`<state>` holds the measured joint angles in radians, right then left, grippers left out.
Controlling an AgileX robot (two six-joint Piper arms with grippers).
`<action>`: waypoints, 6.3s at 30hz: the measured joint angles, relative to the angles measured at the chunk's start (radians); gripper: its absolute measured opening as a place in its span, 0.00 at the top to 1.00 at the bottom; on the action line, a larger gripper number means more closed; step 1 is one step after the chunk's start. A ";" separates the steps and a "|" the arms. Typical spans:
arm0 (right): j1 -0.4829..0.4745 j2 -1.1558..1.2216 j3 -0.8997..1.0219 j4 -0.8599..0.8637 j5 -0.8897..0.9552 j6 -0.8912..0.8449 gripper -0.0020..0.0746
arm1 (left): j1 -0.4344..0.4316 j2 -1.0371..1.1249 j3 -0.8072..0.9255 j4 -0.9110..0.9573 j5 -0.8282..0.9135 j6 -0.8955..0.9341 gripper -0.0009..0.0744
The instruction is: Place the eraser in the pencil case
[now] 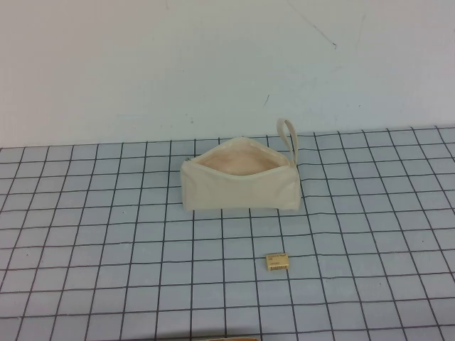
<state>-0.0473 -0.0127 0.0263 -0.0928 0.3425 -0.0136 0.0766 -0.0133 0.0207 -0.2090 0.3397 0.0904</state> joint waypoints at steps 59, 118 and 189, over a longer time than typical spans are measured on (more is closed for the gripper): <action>0.003 0.558 -0.645 0.093 0.208 -0.219 0.98 | 0.000 0.000 0.000 0.000 0.000 0.000 0.99; 0.410 1.818 -1.384 0.725 0.501 -1.151 0.47 | 0.000 0.000 0.000 0.000 0.000 0.000 0.99; 0.634 2.179 -1.661 0.223 0.555 -0.824 0.72 | 0.000 0.000 0.000 0.000 0.000 0.000 0.99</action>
<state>0.5866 2.1659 -1.6350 0.1301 0.8980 -0.8376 0.0766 -0.0133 0.0207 -0.2090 0.3397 0.0904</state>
